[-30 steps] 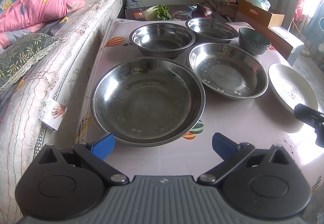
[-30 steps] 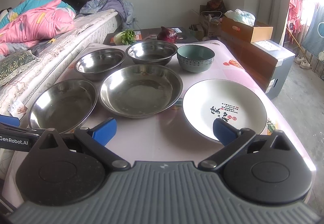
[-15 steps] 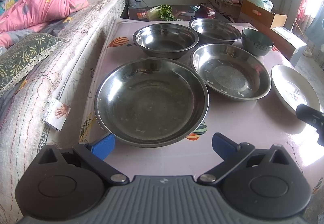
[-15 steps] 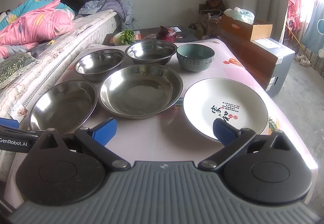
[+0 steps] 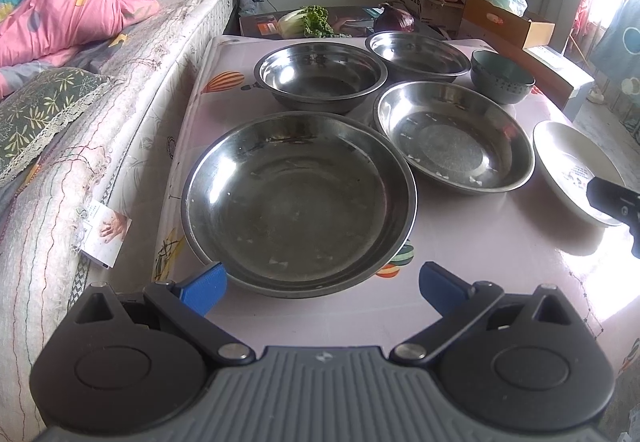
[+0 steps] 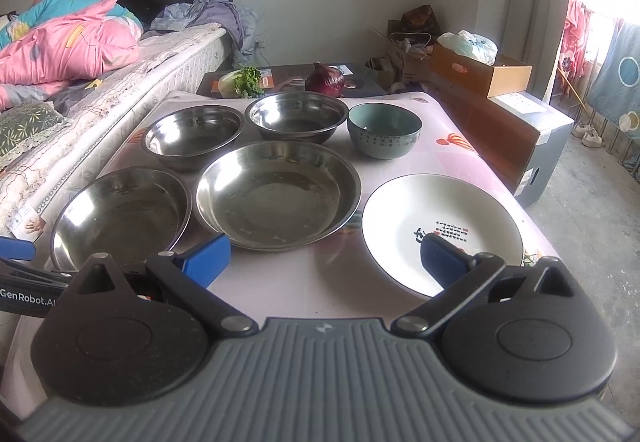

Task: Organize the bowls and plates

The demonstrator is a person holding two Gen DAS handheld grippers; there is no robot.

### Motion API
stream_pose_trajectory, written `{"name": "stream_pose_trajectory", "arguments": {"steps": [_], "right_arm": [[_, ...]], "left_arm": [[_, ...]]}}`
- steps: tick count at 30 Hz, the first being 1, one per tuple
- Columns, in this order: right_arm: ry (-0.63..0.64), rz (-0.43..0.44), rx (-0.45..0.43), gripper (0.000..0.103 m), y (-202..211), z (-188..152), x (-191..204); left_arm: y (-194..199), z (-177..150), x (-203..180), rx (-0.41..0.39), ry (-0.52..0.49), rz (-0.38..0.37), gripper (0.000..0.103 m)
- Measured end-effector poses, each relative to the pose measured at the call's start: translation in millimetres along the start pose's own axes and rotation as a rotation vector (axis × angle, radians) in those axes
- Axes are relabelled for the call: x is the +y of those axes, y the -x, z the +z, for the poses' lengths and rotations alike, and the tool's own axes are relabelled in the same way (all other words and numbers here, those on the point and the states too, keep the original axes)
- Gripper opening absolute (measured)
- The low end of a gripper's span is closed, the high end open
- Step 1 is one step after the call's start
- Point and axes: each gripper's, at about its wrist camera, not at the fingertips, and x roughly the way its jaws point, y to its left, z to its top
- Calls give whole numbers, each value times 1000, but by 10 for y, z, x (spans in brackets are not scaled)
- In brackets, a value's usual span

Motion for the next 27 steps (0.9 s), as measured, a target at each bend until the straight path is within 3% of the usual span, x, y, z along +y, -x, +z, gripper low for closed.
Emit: {"name": "stream_pose_trajectory", "arguments": {"steps": [27], "right_arm": [[22,-56,55,102,9,19,186]], "left_arm": [[-37,-26,214,19,26,-48,103]]}}
